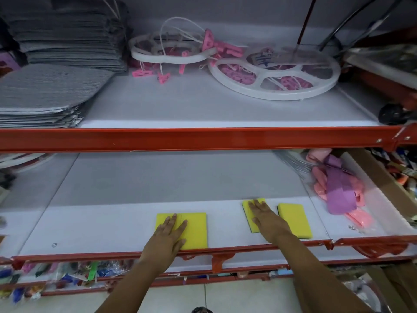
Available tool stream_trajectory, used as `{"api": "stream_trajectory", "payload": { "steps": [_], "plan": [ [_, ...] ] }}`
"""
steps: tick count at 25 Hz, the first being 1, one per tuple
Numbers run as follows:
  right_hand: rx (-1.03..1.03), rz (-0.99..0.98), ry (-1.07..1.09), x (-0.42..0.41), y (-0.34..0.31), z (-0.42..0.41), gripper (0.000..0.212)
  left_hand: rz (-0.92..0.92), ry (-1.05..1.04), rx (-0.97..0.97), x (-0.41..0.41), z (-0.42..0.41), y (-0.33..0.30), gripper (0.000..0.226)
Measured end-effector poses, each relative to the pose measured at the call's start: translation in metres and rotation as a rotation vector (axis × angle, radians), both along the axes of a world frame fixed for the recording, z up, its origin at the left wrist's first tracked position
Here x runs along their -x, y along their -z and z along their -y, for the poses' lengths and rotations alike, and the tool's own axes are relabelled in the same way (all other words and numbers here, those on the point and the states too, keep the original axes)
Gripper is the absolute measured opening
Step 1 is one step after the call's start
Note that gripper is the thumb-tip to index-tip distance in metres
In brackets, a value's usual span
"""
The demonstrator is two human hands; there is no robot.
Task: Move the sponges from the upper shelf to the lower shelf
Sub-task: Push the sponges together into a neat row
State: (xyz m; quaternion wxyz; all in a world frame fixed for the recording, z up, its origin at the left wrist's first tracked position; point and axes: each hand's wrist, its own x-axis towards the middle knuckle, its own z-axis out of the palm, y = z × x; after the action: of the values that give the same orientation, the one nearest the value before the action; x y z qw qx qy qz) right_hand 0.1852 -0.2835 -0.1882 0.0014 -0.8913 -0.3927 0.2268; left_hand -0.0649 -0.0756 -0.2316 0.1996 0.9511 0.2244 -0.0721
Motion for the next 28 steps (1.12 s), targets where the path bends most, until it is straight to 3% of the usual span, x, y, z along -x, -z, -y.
{"api": "stream_trajectory", "payload": {
  "steps": [17,19,22,25,28],
  "plan": [
    [-0.149,-0.038,-0.084,0.088,0.002,-0.056,0.049,-0.074,-0.008,-0.036,-0.001,0.005,-0.006,0.120],
    [-0.257,-0.017,-0.027,0.082,0.000,-0.048,0.045,-0.062,-0.003,-0.037,0.000,0.004,-0.004,0.119],
    [-0.353,0.223,0.172,0.049,0.004,-0.015,0.042,-0.045,-0.001,-0.040,-0.001,0.004,-0.003,0.117],
    [-0.170,0.283,0.438,0.008,0.013,0.032,0.047,-0.046,-0.005,-0.042,-0.001,0.006,-0.004,0.119],
    [-0.007,0.212,0.491,-0.012,0.019,0.053,0.056,-0.047,-0.007,-0.046,-0.001,0.006,-0.006,0.119]
  ]
}}
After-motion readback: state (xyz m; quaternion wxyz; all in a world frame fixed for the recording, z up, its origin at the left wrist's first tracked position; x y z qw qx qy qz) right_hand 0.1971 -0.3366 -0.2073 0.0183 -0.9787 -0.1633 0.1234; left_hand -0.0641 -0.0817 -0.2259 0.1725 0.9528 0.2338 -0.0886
